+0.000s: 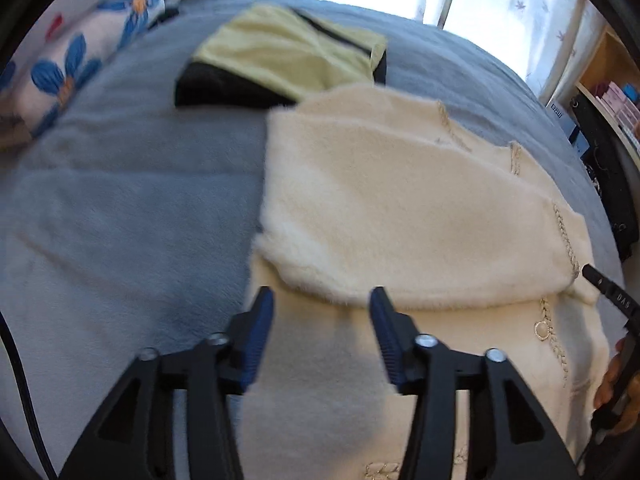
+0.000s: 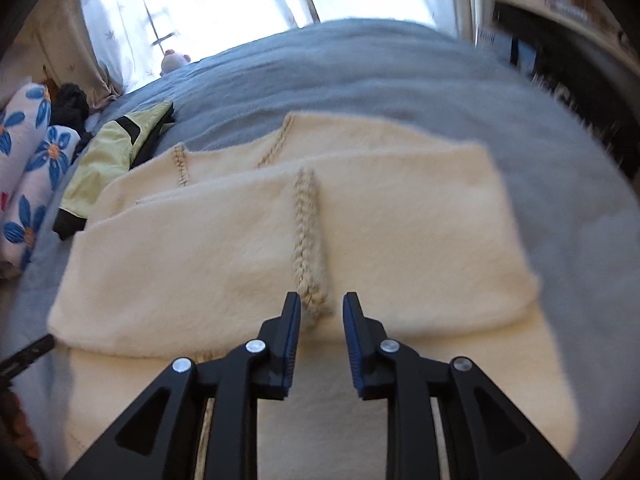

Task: Fold large clothes
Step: 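Open both grippers and move them back above the cardigan, then grasp the braided hem of the cardigan with both grippers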

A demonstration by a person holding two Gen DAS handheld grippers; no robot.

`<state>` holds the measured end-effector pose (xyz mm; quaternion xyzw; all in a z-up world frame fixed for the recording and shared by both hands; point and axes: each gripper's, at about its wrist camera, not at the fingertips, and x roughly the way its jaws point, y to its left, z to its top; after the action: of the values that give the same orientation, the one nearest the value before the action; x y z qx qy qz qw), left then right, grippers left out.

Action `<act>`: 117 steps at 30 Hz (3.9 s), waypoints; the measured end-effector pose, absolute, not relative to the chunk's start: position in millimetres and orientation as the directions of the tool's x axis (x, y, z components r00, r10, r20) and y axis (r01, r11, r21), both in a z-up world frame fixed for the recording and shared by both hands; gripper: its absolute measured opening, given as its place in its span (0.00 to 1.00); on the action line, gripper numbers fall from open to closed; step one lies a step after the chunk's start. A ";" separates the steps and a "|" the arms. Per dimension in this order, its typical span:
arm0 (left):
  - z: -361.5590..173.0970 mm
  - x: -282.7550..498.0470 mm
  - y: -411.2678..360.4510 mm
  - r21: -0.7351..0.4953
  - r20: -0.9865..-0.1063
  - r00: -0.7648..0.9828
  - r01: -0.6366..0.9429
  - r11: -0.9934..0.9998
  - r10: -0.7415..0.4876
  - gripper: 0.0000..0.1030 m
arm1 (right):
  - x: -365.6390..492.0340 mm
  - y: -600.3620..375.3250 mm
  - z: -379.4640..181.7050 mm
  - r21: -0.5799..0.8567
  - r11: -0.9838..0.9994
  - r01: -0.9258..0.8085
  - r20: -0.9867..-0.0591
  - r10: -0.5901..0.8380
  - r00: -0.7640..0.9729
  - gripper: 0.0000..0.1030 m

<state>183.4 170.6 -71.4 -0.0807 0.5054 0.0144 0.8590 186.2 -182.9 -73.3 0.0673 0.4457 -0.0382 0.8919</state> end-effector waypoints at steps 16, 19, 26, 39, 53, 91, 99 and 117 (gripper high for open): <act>-104.6 271.8 122.2 -0.039 -0.847 0.531 -0.115 0.993 0.028 0.58 | 275.2 -57.6 -109.9 0.185 0.967 -0.176 -0.823 0.250 0.510 0.19; -118.2 279.1 141.9 0.005 -0.852 0.517 -0.146 0.989 0.080 0.58 | 278.2 -83.4 -109.2 0.213 0.965 -0.151 -0.812 0.260 0.523 0.17; -122.2 266.9 189.9 -0.003 -0.854 0.508 -0.224 0.974 0.114 0.76 | 260.3 -170.8 -112.1 0.078 0.997 0.011 -0.821 0.058 0.568 0.16; -113.3 255.5 202.4 -0.029 -0.857 0.506 -0.240 0.970 0.100 0.76 | 231.5 -186.2 -97.9 0.150 0.988 0.031 -0.827 0.108 0.552 0.15; -42.2 191.5 174.3 -0.050 -0.819 0.570 -0.183 0.982 0.064 0.76 | 161.7 -208.1 -57.6 0.238 0.970 0.049 -0.807 0.169 0.566 0.15; -19.7 -12.5 178.1 -0.092 -0.843 0.537 -0.099 0.991 -0.024 0.76 | -47.5 -241.1 -20.5 0.189 0.982 0.012 -0.795 0.146 0.588 0.27; -53.2 -43.9 193.2 -0.176 -0.885 0.448 -0.062 0.982 -0.130 0.76 | -75.1 -284.3 -49.7 0.211 0.972 0.105 -0.845 0.127 0.520 0.33; -94.1 -72.5 185.1 -0.280 -0.912 0.319 -0.018 0.960 -0.260 0.76 | -117.3 -349.8 -87.0 0.233 0.940 0.249 -0.889 0.102 0.447 0.35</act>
<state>-72.5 185.2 -94.1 -0.1199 0.5787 -0.0753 0.8031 -117.3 -349.8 -87.0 0.1677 0.5239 -0.0441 0.8340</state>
